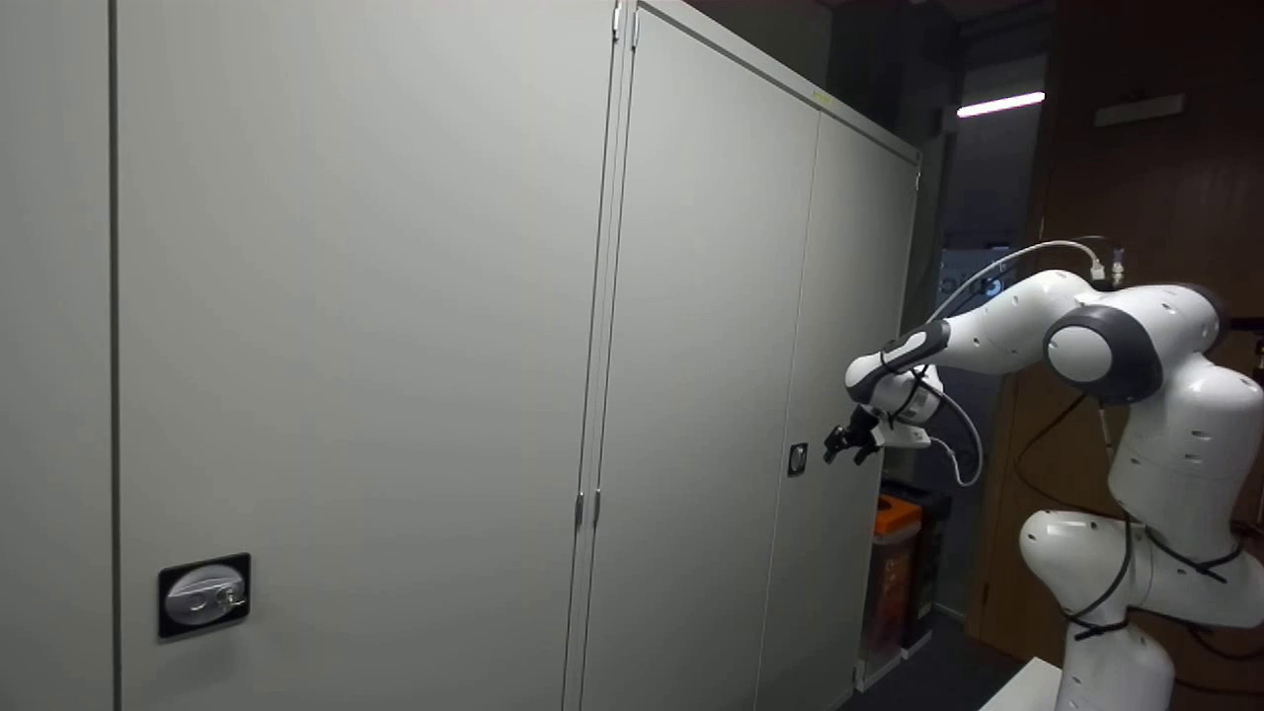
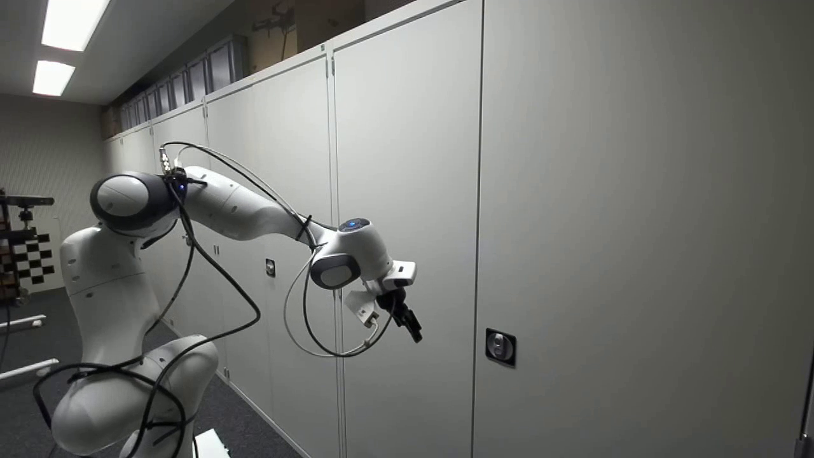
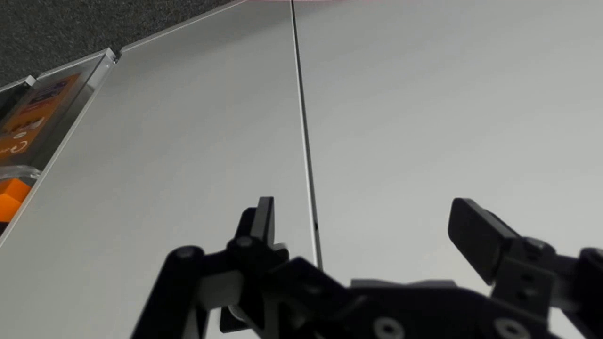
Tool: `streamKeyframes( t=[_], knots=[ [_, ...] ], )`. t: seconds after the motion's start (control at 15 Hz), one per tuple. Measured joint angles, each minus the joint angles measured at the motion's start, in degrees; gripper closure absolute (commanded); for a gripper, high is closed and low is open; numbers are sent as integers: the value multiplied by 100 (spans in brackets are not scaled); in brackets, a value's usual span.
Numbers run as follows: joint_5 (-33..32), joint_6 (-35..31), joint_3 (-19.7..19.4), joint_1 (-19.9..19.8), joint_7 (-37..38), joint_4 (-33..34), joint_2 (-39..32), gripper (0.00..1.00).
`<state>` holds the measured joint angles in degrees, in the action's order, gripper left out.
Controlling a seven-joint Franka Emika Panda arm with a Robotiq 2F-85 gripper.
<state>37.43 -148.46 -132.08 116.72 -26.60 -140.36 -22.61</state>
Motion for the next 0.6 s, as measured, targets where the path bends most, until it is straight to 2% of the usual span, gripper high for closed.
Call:
streamKeyframes(
  t=[0.27,0.6],
  knots=[
    [186,1399,-453,28,-290,-119,-1163,0],
    [169,2589,-977,41,-553,-256,-2210,0]
  ],
)
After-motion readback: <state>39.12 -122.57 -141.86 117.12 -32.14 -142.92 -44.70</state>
